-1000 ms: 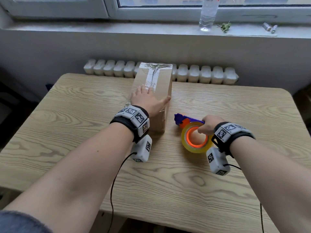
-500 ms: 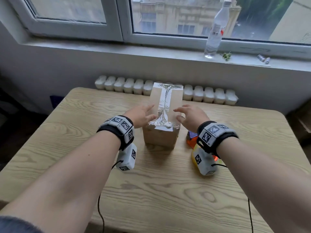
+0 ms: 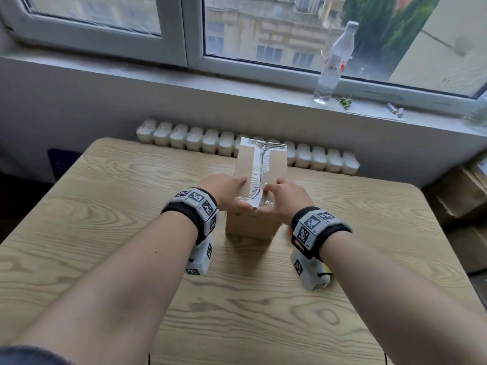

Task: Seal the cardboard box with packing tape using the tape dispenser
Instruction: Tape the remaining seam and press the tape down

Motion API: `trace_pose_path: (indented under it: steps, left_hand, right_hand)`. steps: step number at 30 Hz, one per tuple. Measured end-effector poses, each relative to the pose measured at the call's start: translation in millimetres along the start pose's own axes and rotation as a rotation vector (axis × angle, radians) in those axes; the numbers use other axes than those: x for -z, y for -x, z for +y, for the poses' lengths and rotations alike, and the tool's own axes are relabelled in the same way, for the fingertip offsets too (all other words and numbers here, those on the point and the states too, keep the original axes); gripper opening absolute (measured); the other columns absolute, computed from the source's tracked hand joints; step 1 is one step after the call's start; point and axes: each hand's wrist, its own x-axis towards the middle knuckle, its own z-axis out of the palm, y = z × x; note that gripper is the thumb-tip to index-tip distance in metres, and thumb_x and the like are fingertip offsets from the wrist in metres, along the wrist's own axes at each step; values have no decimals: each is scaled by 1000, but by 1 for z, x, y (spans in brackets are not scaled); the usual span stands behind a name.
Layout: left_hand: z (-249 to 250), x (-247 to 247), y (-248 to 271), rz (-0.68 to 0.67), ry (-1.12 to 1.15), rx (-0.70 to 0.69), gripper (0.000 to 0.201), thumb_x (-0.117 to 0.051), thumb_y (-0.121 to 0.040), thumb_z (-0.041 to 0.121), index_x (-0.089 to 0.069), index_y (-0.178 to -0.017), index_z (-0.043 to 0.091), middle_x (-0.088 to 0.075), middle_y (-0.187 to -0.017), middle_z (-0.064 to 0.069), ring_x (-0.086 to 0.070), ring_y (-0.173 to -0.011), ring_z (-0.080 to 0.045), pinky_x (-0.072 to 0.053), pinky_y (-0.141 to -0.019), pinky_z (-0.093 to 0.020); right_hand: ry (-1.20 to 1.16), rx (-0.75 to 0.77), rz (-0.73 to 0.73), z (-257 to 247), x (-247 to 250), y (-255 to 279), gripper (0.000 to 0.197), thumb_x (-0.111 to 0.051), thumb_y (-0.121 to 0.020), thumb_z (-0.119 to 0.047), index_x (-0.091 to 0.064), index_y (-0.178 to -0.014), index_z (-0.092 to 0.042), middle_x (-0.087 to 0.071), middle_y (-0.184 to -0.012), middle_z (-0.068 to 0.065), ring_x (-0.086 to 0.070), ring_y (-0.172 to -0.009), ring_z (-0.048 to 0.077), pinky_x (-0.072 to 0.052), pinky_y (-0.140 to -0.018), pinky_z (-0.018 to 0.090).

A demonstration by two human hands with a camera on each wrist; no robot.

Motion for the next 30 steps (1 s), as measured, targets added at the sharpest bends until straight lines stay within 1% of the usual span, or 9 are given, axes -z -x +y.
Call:
trace_pose_path:
  steps: [4, 9, 14, 19, 22, 25, 27, 29, 30]
  left_hand:
    - [2, -1, -1, 46, -59, -16, 73, -66, -77, 52, -44, -137, 17, -66, -120, -5, -63, -105, -24, -51, -82, -33]
    - [3, 2, -3, 3, -67, -8, 68, -70, -75, 39, -46, -134, 17, -68, -111, -6, -64, -98, -25, -49, -74, -32]
    - [4, 5, -5, -54, -87, -3, 81, -74, -76, 26, -34, -146, 18, -65, -121, -7, -62, -108, -26, -53, -86, -36]
    - [5, 4, -5, -100, -80, 3, 95, -75, -75, 15, -20, -153, 19, -58, -133, -8, -56, -118, -26, -50, -96, -36]
    - [2, 6, -3, -162, -57, 4, 106, -80, -71, 7, -15, -154, 19, -56, -134, -11, -56, -118, -28, -50, -95, -37]
    - [-6, 4, -1, -214, -17, 17, 117, -75, -71, -6, -1, -155, 29, -60, -124, -13, -61, -109, -29, -54, -91, -39]
    - [-10, 1, -1, -194, -26, 16, 116, -70, -73, -9, 1, -154, 34, -61, -118, -12, -62, -103, -28, -55, -88, -42]
    - [-11, -2, -2, -163, -41, -7, 116, -74, -74, -2, 3, -154, 32, -62, -120, -12, -62, -104, -27, -54, -90, -41]
    - [-10, -4, -3, -154, -43, -23, 116, -76, -74, 3, 4, -154, 29, -62, -123, -12, -61, -107, -28, -53, -92, -40]
  right_hand:
    - [10, -35, 66, -9, -3, 1, 57, -68, -69, -62, -59, -108, -21, -57, -107, 4, -62, -94, 26, -51, -80, 35]
    - [-6, -31, 2, -9, 4, 1, 38, -69, -74, -24, -60, -111, -23, -55, -114, 4, -61, -98, 27, -50, -83, 34]
    - [-9, 21, -63, 7, 11, 7, 57, -58, -78, 5, -57, -128, -22, -47, -138, 7, -52, -122, 30, -45, -100, 35]
    - [-19, 70, -76, 15, 11, 11, 61, -60, -80, 5, -53, -134, -25, -44, -142, 7, -48, -127, 27, -42, -104, 33]
    - [18, 55, -151, 26, 11, 9, 89, -73, -73, -1, -34, -146, -34, -21, -158, 5, -42, -134, 26, -46, -100, 32]
    - [46, -15, -180, 36, 14, 11, 109, -66, -72, 9, -9, -150, -42, -4, -162, 5, -50, -126, 27, -53, -80, 28]
    - [58, -16, -191, 39, 13, 12, 110, -64, -72, 8, -4, -151, -41, -21, -158, 10, -52, -122, 28, -50, -76, 27]
    - [59, -2, -202, 39, 9, 11, 111, -71, -72, 0, -3, -152, -36, -52, -136, 12, -58, -109, 26, -47, -74, 28]
    - [55, 3, -199, 37, 7, 11, 111, -74, -73, -5, -3, -152, -34, -60, -124, 12, -60, -102, 26, -47, -73, 29]
